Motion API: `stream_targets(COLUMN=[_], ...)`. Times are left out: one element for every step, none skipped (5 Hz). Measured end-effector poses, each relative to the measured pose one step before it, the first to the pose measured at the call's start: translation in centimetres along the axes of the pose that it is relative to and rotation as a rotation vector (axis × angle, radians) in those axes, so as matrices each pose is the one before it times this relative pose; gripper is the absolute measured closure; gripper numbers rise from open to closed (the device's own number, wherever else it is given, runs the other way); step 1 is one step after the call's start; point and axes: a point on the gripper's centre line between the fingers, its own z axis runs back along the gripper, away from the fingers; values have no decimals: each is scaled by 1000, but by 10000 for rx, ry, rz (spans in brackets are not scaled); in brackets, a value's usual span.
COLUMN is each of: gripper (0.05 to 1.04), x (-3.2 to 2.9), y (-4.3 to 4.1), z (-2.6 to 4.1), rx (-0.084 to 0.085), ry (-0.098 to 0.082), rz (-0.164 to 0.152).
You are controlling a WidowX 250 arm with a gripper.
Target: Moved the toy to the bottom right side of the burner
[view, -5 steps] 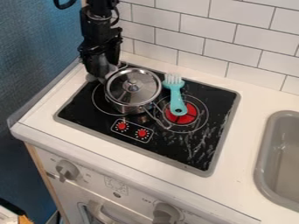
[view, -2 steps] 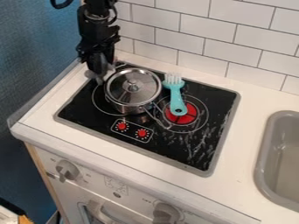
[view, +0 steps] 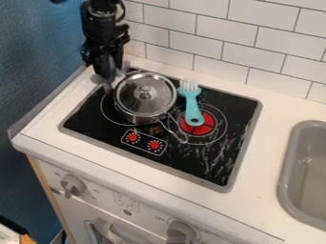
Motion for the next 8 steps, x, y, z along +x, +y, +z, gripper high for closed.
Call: stream_targets(gripper=[721,721,721,721,721,722,722,722], x=[-736,-2673,-4013,-4898,-4366,-3123,-494,23], y=[177,-60,-307,-202,-110,561,251,-8], z=[3131,1833,1537,-161,-900,-1848,-1072,-2145], rx=[-915,-541,-430,-100,88,291,216,436], ry=[22,368,426,869,782,434,-257,-63], rz=[-134,-836,-1241,-1479,-1307,-849,-231,-135])
